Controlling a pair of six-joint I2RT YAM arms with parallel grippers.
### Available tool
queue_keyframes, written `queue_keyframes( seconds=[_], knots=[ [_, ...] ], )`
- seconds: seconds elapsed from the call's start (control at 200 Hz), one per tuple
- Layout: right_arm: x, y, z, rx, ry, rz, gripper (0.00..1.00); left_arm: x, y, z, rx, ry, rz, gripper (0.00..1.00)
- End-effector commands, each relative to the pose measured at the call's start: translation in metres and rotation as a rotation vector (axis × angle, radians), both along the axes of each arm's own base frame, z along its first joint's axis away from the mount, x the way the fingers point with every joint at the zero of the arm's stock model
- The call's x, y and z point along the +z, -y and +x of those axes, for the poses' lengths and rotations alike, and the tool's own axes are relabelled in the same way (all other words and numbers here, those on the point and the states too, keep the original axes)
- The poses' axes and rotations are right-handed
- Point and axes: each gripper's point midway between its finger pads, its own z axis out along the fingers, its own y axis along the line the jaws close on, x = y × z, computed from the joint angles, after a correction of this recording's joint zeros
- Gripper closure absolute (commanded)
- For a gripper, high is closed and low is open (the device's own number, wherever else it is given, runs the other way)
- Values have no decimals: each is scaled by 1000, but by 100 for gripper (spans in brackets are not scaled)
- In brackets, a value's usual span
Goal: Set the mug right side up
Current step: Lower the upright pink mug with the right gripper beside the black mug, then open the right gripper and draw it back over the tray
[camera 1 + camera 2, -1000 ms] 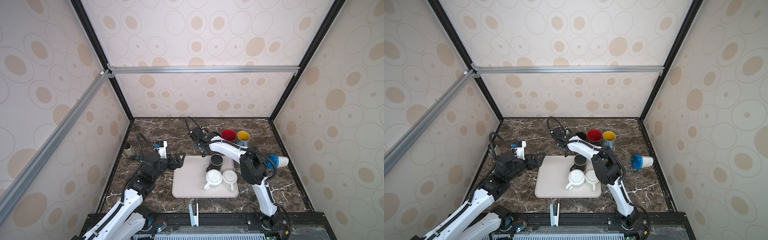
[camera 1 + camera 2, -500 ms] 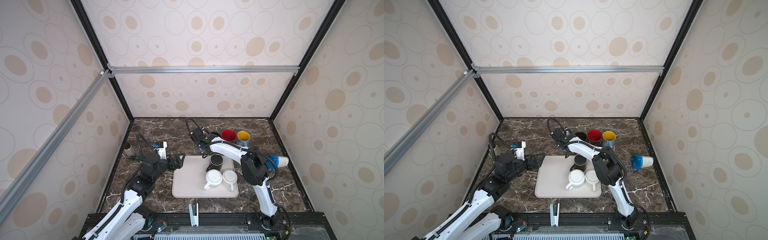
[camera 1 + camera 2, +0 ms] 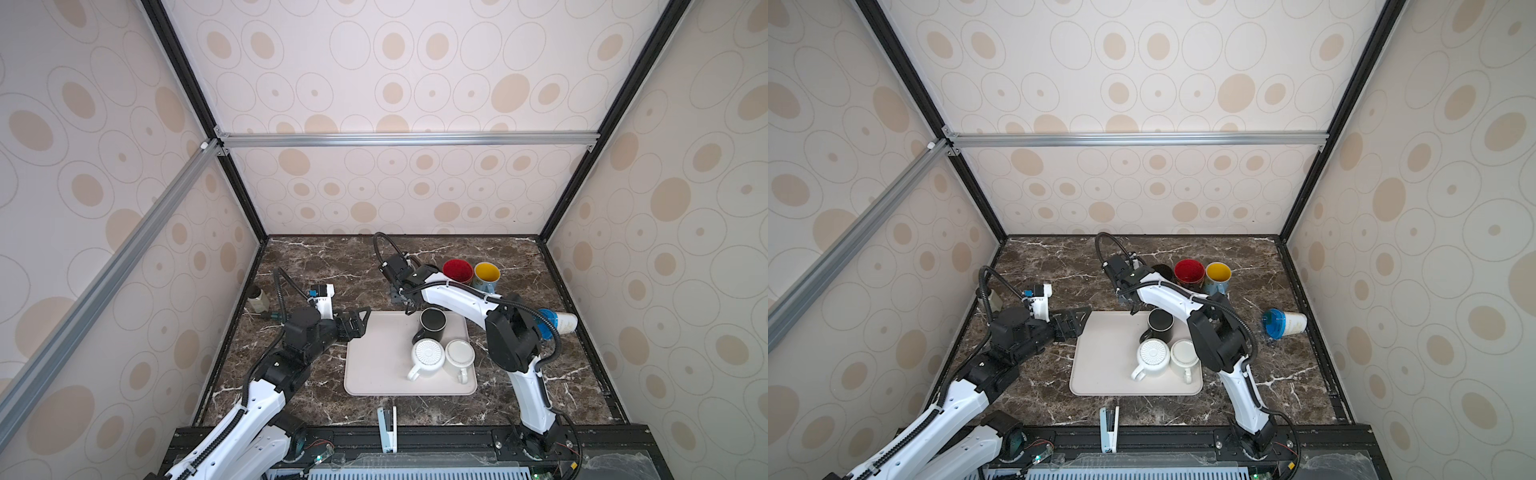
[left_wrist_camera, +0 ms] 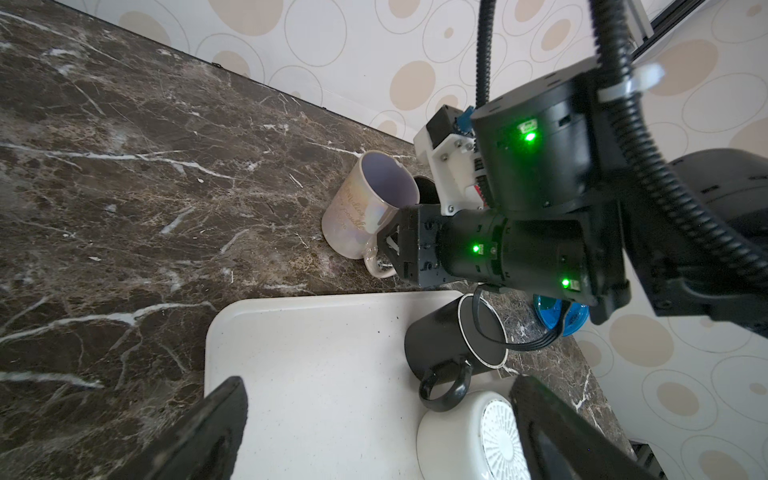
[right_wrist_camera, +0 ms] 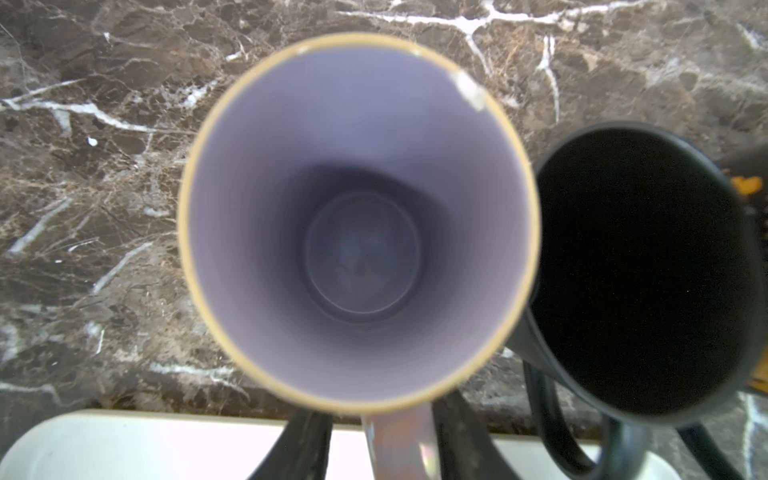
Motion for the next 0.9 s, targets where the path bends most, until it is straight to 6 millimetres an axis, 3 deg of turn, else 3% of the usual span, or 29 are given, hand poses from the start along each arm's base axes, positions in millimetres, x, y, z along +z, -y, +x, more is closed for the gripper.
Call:
queue_keyframes(
  seconds=[0.0, 0.3, 0.62, 0.78, 0.895],
  knots=[
    [21, 7, -9, -11, 13, 11, 53, 6, -2, 1, 3, 30, 0, 0],
    [61, 22, -36, 31, 53, 68, 55, 7, -1, 0, -6, 37, 5, 0],
    [109, 44, -110, 165, 118, 234, 57, -1, 5, -2, -56, 13, 70, 0],
    [116, 59, -146, 203, 62, 233, 57, -7, 16, -15, -132, -1, 124, 0],
    [116, 74, -161, 197, 59, 194, 57, -8, 28, -30, -193, -18, 166, 0]
  ],
)
